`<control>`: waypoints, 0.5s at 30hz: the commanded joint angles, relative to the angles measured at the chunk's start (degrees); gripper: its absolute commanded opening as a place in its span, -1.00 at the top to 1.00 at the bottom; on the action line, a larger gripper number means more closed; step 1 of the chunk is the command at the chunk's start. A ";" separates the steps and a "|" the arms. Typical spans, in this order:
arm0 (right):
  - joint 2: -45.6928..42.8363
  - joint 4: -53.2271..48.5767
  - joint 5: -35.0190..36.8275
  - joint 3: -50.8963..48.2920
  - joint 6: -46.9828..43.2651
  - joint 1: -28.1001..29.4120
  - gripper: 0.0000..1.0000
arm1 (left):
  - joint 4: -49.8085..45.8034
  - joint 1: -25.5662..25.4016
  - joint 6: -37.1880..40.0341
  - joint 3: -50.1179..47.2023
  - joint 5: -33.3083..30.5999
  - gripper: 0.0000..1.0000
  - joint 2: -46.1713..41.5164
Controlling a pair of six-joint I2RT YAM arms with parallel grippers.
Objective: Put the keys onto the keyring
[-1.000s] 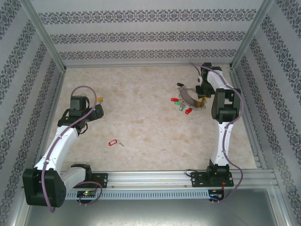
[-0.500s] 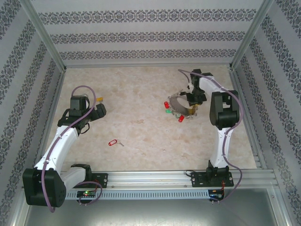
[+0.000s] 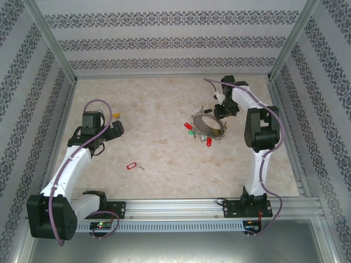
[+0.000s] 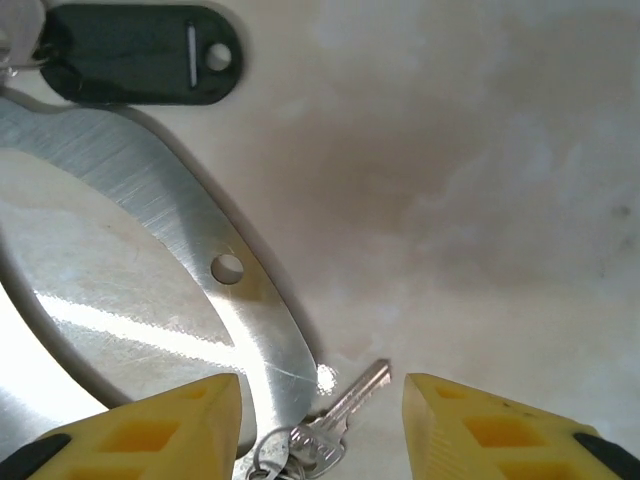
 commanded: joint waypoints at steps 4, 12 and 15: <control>4.42 -0.11 -0.85 1.65 -7.63 1.85 0.05 | 0.16 -0.16 0.54 0.68 -1.22 -0.99 0.16; 9.19 -3.00 5.35 4.82 -8.29 3.71 0.38 | -0.14 -0.17 0.83 1.01 -1.27 -0.99 0.87; 8.20 -2.66 5.45 3.85 -7.91 3.88 0.46 | -0.10 -0.17 0.83 0.95 -1.29 -0.99 0.89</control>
